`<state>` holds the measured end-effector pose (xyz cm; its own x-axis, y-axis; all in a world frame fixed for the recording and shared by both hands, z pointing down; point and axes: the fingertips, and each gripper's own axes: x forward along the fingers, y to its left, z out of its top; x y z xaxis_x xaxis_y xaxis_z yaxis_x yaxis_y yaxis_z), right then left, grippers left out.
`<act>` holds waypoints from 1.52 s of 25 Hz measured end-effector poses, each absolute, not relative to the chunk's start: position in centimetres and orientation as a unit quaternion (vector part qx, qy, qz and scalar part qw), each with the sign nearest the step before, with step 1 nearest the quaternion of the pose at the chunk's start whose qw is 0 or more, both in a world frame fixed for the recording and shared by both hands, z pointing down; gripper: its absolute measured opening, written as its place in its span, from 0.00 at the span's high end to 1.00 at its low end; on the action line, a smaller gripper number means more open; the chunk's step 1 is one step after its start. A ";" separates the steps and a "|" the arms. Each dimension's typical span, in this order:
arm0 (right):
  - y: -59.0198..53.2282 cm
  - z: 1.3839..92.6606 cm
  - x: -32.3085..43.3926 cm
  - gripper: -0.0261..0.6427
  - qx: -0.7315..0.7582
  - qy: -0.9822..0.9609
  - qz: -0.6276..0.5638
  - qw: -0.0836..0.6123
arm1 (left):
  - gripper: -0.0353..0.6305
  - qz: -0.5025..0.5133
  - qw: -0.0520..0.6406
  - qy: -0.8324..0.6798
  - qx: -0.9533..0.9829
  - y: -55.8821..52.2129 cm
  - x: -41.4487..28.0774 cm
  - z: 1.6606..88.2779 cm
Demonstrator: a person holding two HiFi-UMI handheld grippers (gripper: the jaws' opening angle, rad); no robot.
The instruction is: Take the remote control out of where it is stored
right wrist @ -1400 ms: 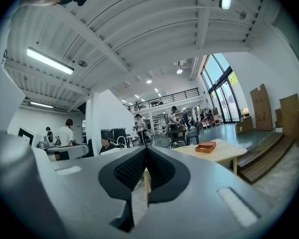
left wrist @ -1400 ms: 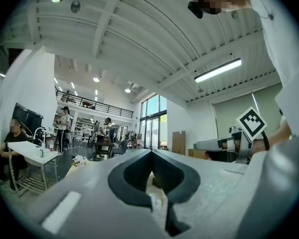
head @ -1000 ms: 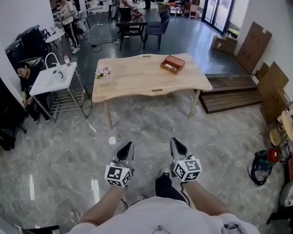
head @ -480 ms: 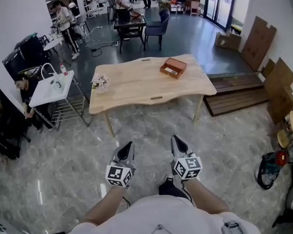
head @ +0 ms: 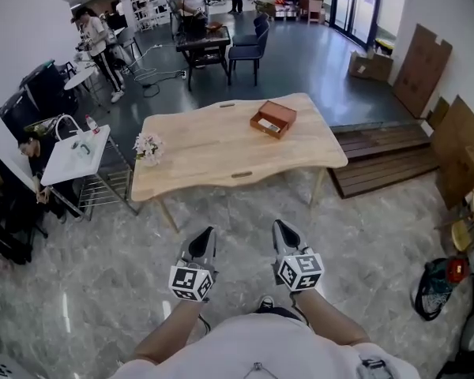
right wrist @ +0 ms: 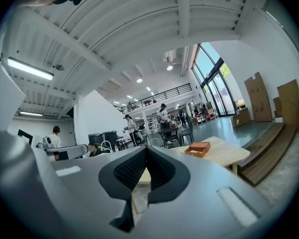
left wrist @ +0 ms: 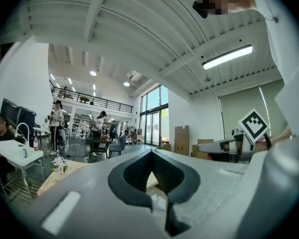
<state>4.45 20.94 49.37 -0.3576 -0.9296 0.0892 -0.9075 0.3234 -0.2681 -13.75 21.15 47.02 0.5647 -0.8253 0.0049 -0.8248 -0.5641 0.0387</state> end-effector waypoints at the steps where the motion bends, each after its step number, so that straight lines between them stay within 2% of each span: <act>1: 20.2 49.5 5.0 0.92 -0.564 0.813 -0.139 0.039 | 0.95 -0.006 0.017 -0.470 0.882 20.4 -13.3 47.0; 11: 14.4 50.6 9.7 0.92 -0.545 0.824 -0.152 0.039 | 0.94 -0.005 0.011 -0.498 0.867 15.7 -9.0 47.4; 22: 10.3 51.8 12.1 0.92 -0.549 0.818 -0.167 0.037 | 0.94 0.005 0.021 -0.504 0.864 12.1 -7.5 48.5; 38: -1.9 52.5 12.9 0.92 -0.582 0.796 -0.168 0.008 | 0.94 -0.005 0.034 -0.454 0.890 -2.8 -5.5 48.7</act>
<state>12.95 -1.93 52.49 -0.3234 -0.9284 0.1831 -0.9230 0.2669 -0.2772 -5.50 -2.81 48.71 0.5876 -0.8089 0.0227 -0.8082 -0.5853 0.0651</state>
